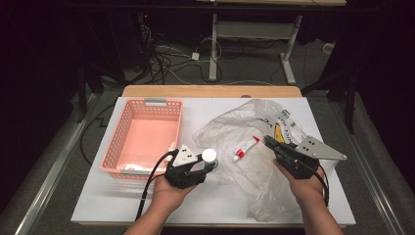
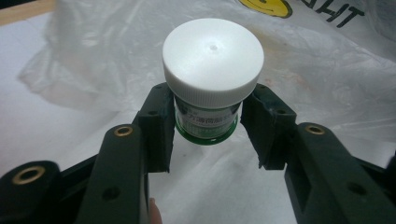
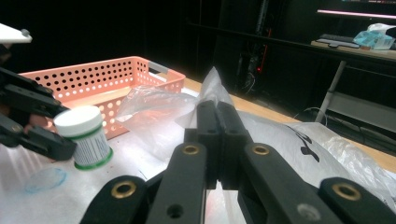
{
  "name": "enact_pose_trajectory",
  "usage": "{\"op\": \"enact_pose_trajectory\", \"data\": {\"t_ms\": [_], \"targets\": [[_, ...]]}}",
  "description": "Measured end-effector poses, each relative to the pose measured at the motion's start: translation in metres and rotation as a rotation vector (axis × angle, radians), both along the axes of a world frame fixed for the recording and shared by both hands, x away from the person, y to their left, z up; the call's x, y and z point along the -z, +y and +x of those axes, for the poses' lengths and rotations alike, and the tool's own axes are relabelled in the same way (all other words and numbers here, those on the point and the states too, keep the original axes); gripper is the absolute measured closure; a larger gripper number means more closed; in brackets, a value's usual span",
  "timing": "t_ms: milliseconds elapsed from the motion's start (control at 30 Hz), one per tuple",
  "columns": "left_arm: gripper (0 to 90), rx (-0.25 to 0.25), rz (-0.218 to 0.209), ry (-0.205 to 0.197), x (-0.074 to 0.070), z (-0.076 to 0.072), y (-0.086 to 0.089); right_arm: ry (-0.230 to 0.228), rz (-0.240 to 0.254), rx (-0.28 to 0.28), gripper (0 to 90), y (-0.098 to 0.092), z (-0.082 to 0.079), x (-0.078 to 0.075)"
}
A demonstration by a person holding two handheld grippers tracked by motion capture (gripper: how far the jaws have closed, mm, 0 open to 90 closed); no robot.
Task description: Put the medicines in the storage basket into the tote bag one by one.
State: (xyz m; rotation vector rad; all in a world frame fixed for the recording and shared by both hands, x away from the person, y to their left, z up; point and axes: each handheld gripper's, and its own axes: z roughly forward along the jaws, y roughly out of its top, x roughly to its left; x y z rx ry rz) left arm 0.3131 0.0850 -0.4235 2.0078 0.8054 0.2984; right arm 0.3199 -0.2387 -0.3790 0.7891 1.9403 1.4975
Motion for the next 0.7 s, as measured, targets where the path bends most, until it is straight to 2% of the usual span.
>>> {"op": "enact_pose_trajectory", "data": {"t_ms": [300, 700], "targets": [[53.9, 0.045, 0.018, 0.01, 0.011, 0.013, -0.038, 0.005, 0.004, 0.001, 90.0, 0.0, 0.0, 0.001], [53.9, 0.064, 0.016, 0.017, 0.018, 0.03, -0.07, 0.004, 0.005, -0.001, 90.0, 0.0, 0.0, 0.001]]}}
